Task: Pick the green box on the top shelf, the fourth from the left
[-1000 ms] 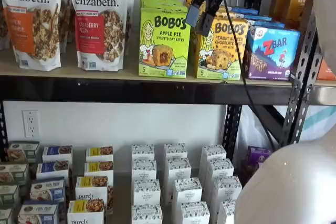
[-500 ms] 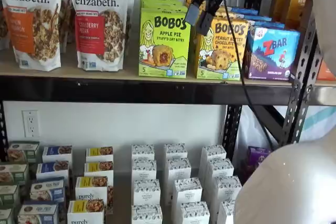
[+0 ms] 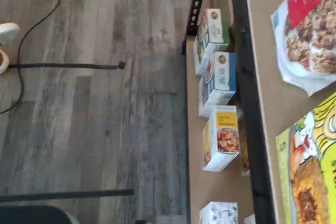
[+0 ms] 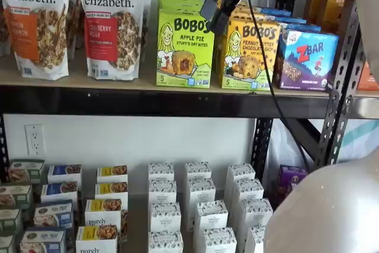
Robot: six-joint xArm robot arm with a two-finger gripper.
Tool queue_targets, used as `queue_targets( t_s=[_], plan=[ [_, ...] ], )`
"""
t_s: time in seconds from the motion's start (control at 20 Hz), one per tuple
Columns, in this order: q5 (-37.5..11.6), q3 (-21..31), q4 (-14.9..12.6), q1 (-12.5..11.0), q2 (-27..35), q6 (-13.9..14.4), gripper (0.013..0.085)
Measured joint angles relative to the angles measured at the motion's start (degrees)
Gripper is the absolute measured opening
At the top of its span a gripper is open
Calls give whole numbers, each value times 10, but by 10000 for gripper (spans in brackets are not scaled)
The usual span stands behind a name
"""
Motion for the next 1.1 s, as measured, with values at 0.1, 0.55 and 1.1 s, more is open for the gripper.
queue_targets(
  t_s=[0.1,0.55,1.1],
  plan=[
    [-15,2,8,-2,0,-2,850],
    [-56,-19,19,-11,28,-10,850],
    [-55,-84,-4,-11,97,-16,850]
  ],
)
